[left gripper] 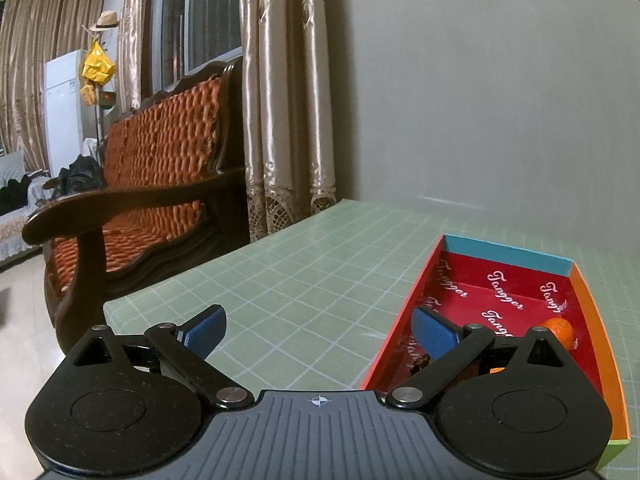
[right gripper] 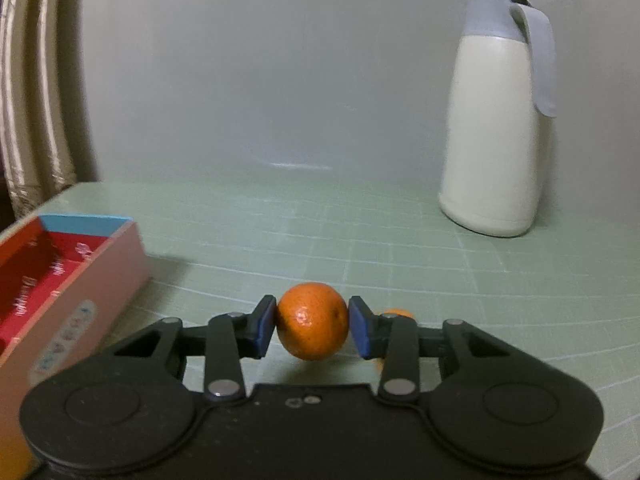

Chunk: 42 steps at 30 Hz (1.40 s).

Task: Organize fruits
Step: 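Carry the orange with the right tool into the box and release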

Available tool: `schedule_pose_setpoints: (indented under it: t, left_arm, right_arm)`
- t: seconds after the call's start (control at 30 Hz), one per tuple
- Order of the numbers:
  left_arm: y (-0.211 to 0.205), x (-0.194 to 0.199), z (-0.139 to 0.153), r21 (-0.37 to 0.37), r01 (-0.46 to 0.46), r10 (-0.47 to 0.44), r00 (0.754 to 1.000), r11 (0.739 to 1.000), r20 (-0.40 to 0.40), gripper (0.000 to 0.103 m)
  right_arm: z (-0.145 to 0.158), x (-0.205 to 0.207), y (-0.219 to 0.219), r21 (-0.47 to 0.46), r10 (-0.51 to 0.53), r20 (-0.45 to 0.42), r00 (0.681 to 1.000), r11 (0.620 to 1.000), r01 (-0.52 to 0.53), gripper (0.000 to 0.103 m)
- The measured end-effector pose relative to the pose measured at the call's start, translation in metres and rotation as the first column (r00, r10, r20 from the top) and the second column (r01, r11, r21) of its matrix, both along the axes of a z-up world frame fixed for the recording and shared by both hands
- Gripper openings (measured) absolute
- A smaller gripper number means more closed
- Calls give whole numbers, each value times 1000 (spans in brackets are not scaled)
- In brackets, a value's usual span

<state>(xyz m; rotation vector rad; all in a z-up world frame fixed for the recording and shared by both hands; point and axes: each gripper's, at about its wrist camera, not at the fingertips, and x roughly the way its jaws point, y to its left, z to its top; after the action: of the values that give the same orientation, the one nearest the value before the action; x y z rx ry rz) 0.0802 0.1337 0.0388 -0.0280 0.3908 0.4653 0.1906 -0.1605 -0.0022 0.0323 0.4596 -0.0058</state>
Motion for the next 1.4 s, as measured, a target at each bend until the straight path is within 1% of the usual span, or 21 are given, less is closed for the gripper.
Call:
schedule_pose_setpoints:
  t: [0.1, 0.23, 0.33, 0.47, 0.57, 0.67, 0.83, 0.93, 1.03, 1.07, 1.1, 1.13, 1.17, 1.2, 1.27, 1.4]
  left_arm:
    - [0, -1, 0, 2, -6, 6, 1000, 1000, 5, 99]
    - [2, -3, 0, 2, -18, 18, 1000, 1000, 7, 99]
    - [4, -6, 0, 2, -31, 31, 999, 1000, 8, 99]
    - [11, -12, 1, 5, -52, 52, 999, 999, 9, 99]
    - [20, -19, 1, 1, -76, 76, 997, 997, 10, 99]
    - [30, -26, 0, -4, -101, 101, 995, 995, 7, 99]
    - [42, -36, -3, -3, -132, 132, 991, 991, -1, 100]
    - [50, -40, -5, -3, -146, 146, 989, 989, -5, 100]
    - [55, -41, -5, -15, -156, 156, 988, 988, -9, 100]
    - [55, -41, -5, -21, -158, 158, 987, 987, -8, 100]
    - [55, -41, -4, -25, -157, 157, 988, 987, -7, 100]
    - [55, -41, -4, -28, -155, 155, 988, 988, -8, 100]
    - [53, -40, -4, -28, -151, 151, 988, 988, -8, 100]
    - [52, -40, -4, -25, -147, 147, 989, 989, -7, 100]
    - [47, -39, -4, -16, -138, 138, 990, 990, -6, 100]
    - [38, -38, -4, -4, -124, 124, 992, 992, -1, 100]
  right_arm:
    - [6, -10, 9, 20, 59, 37, 998, 998, -60, 38]
    - [15, -23, 25, 56, 165, 93, 982, 984, -171, 38]
    - [21, -33, 40, 71, 247, 129, 960, 964, -257, 38]
    - [29, -41, 61, 87, 349, 159, 923, 927, -366, 38]
    - [31, -50, 78, 74, 417, 163, 894, 899, -433, 38]
    - [31, -57, 98, 50, 471, 148, 869, 874, -483, 38]
    - [24, -62, 120, 15, 517, 103, 850, 853, -521, 38]
    - [20, -64, 131, -12, 528, 88, 845, 848, -529, 39]
    - [18, -68, 133, -20, 536, 88, 840, 844, -536, 40]
    - [19, -69, 133, -25, 536, 93, 839, 844, -536, 43]
    - [20, -71, 132, -26, 534, 98, 840, 845, -534, 50]
    - [19, -74, 131, -24, 534, 101, 839, 845, -534, 54]
    - [20, -75, 130, -24, 528, 109, 842, 848, -529, 62]
    - [20, -76, 129, -29, 518, 119, 847, 855, -518, 65]
    - [22, -77, 124, -27, 505, 129, 853, 862, -506, 66]
    - [26, -79, 110, -6, 462, 153, 874, 884, -467, 73]
